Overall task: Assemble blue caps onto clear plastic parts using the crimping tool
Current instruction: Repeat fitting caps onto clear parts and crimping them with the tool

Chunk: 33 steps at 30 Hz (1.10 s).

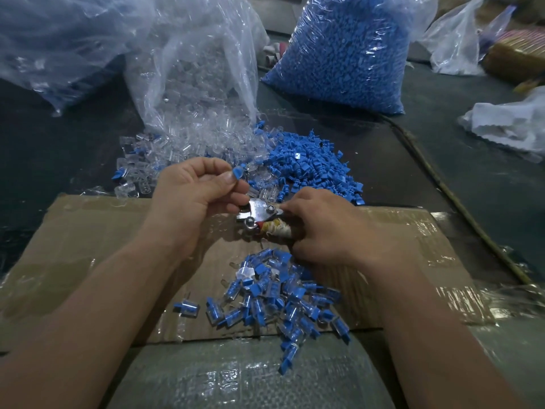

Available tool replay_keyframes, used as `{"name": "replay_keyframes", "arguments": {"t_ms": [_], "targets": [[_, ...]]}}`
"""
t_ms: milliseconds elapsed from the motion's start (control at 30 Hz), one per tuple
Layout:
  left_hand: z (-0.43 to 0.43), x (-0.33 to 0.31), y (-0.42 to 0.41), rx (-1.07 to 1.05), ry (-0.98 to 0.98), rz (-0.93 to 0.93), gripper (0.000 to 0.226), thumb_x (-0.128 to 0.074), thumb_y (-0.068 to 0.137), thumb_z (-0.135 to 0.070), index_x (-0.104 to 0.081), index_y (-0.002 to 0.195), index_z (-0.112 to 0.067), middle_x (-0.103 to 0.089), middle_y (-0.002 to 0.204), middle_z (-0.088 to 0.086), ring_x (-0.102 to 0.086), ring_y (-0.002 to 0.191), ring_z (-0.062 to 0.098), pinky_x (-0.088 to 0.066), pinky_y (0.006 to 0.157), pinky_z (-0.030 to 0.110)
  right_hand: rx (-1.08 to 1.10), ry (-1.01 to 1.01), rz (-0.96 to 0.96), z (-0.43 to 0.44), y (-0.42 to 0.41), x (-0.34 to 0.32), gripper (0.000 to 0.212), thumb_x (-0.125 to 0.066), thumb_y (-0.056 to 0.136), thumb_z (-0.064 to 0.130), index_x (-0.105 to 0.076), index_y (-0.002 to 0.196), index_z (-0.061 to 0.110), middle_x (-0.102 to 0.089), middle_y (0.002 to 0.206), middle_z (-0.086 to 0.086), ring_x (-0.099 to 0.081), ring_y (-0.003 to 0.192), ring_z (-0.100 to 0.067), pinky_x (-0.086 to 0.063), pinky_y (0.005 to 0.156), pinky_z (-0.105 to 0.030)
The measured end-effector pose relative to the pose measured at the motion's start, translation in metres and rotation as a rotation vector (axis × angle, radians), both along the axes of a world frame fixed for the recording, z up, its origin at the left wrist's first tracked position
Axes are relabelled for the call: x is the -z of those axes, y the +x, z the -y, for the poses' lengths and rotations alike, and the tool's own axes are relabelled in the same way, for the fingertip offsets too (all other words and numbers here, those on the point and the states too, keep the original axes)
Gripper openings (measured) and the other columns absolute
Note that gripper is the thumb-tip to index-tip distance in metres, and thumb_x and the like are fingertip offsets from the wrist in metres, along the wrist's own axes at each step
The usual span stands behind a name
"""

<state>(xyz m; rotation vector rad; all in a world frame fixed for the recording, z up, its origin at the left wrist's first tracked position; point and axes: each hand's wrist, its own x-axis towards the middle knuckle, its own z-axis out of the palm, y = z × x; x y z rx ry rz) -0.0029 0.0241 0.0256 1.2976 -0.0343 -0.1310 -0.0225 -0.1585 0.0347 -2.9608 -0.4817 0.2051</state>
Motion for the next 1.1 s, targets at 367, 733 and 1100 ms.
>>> {"name": "replay_keyframes", "arguments": {"t_ms": [367,733,1100], "targets": [[-0.003,0.002,0.004,-0.036,-0.015,0.025,0.009,-0.053,0.082,0.002,-0.055,0.080,-0.007,-0.068,0.059,0.003,-0.065,0.052,0.010,-0.049,0.047,0.015,0.117,0.101,0.198,0.013,0.003,-0.002,0.014,-0.059,0.083,0.023,-0.054,0.097,0.023,-0.038,0.080,0.014,-0.036,0.071,-0.002,-0.024,0.057,-0.017],[0.008,0.001,-0.007,-0.052,-0.005,0.116,0.012,-0.052,0.085,0.004,-0.056,0.082,-0.007,-0.069,0.063,0.004,-0.065,0.056,0.012,-0.053,0.053,0.018,0.178,0.342,0.244,-0.001,-0.004,-0.006,0.014,-0.049,0.091,0.029,-0.036,0.091,0.027,-0.038,0.073,0.015,-0.038,0.065,0.000,-0.023,0.054,-0.018],[0.012,-0.003,-0.011,-0.094,0.012,0.165,0.013,-0.054,0.084,0.003,-0.056,0.079,-0.009,-0.070,0.064,0.002,-0.066,0.058,0.012,-0.052,0.052,0.017,0.108,0.271,0.194,-0.010,-0.008,-0.004,0.015,-0.048,0.091,0.028,-0.034,0.095,0.024,-0.038,0.085,0.008,-0.033,0.070,-0.006,-0.022,0.059,-0.011]]}}
